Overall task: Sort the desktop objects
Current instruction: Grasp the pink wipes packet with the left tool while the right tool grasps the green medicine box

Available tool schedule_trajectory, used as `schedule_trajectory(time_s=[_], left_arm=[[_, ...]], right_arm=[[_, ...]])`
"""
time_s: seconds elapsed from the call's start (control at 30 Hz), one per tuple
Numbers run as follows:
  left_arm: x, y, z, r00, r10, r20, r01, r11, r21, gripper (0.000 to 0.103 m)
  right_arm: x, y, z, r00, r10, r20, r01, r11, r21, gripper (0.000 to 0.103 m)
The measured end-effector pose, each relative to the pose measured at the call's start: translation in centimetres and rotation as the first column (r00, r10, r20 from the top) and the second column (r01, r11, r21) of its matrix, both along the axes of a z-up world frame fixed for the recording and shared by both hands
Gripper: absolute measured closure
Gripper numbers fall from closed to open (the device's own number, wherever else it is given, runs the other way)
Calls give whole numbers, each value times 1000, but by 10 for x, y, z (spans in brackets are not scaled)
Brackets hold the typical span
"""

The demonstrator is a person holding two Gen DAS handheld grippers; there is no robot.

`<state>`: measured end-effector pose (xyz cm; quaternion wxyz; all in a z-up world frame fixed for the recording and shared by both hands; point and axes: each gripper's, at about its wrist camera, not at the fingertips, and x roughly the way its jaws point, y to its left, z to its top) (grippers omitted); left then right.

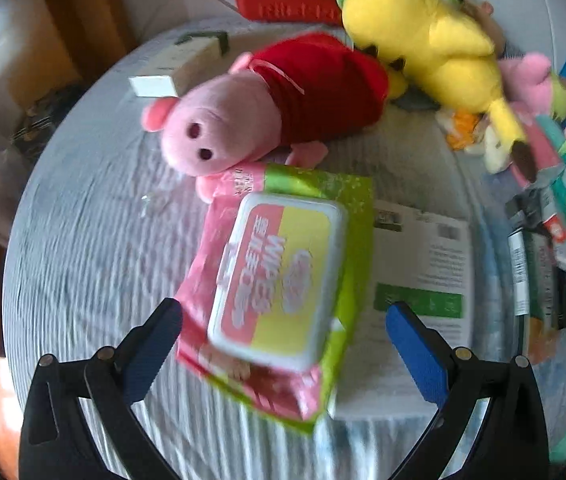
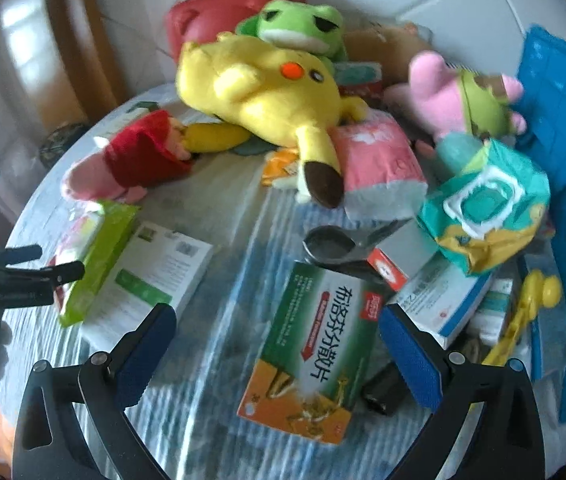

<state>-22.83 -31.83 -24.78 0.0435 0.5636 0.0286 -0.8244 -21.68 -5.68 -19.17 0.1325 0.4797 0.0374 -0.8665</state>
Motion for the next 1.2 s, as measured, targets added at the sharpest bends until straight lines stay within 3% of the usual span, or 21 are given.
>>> schedule_trajectory(time_s=[0.2, 0.47, 0.7, 0.83, 0.9, 1.0, 1.2], left_arm=[[-21, -6, -23, 998, -51, 46, 51, 999, -7, 0], [-23, -13, -30, 998, -29, 51, 27, 999, 32, 0], [-15, -17, -26, 999, -10, 40, 8, 998, 60, 0], [-11, -19, -24, 999, 1, 34, -3, 997, 76, 11], [-8, -20, -23, 999, 6, 31, -9, 996, 85, 12], [-1, -19, -19, 1000, 4, 29, -7, 997, 80, 14], [10, -13, 7, 1000, -22, -14, 23, 996, 89, 15]], right_arm=[[-9, 4, -19, 994, -104, 39, 103, 995, 11, 0], [-8, 23, -45, 969, -218, 113, 217, 976, 25, 0], [-16, 13, -75, 960, -225, 165, 216, 974, 71, 0], [-26, 11, -88, 954, -249, 167, 232, 966, 117, 0], [-30, 9, -93, 951, -243, 191, 220, 967, 130, 6], [-30, 10, -90, 952, -230, 201, 207, 970, 130, 15], [-20, 7, -81, 955, -200, 218, 185, 979, 87, 15]])
